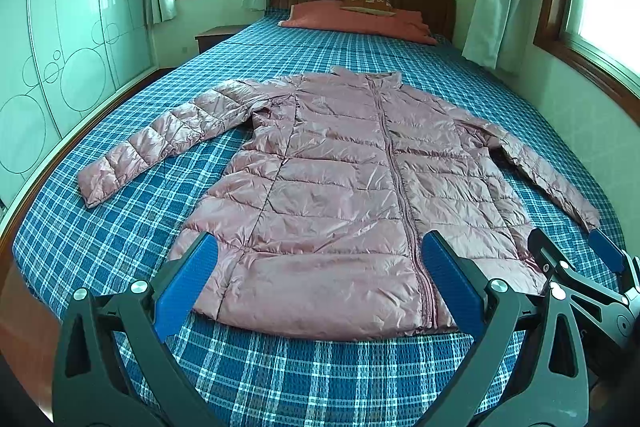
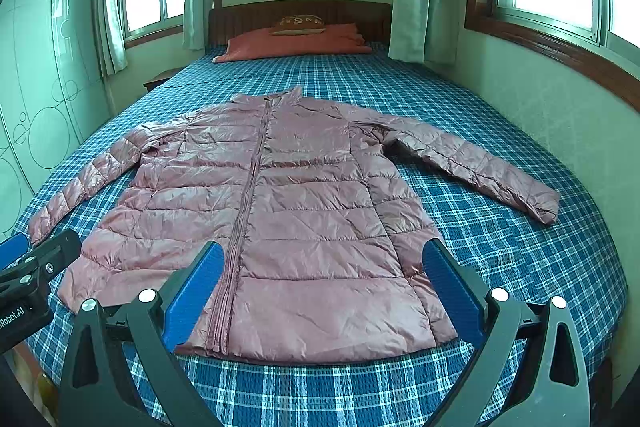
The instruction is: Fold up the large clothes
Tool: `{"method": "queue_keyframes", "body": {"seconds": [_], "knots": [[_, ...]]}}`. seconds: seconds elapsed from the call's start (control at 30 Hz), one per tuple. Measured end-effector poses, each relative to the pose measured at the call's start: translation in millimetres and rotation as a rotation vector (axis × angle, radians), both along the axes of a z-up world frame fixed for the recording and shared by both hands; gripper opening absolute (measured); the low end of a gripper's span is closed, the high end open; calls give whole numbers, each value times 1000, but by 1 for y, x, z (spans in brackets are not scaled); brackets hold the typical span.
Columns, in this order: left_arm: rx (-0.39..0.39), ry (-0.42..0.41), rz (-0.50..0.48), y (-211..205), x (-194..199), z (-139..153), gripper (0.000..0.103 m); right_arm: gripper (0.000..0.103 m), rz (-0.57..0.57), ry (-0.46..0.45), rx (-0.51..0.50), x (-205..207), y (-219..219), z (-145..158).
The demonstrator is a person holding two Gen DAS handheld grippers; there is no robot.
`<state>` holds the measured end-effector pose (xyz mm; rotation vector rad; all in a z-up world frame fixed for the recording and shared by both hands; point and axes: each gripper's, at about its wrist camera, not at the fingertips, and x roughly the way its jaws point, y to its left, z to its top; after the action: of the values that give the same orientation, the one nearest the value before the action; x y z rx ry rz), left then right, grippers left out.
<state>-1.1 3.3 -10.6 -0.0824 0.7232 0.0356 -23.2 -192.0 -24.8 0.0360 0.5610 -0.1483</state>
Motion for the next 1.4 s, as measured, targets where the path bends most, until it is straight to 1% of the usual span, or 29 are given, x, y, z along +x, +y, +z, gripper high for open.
{"method": "queue_keyframes", "body": {"seconds": [0.9,1.07,1.4], "knots": [[2,1,-2,1,-2,-1,101,99,0,3,-2,-2,1,-1],[-1,4,-2,1,-2,-1,101,99,0,3,-2,-1,2,-7],[0,5,-2,1,-3,-2,101,99,0,4,-2,-1,1,-5]]}}
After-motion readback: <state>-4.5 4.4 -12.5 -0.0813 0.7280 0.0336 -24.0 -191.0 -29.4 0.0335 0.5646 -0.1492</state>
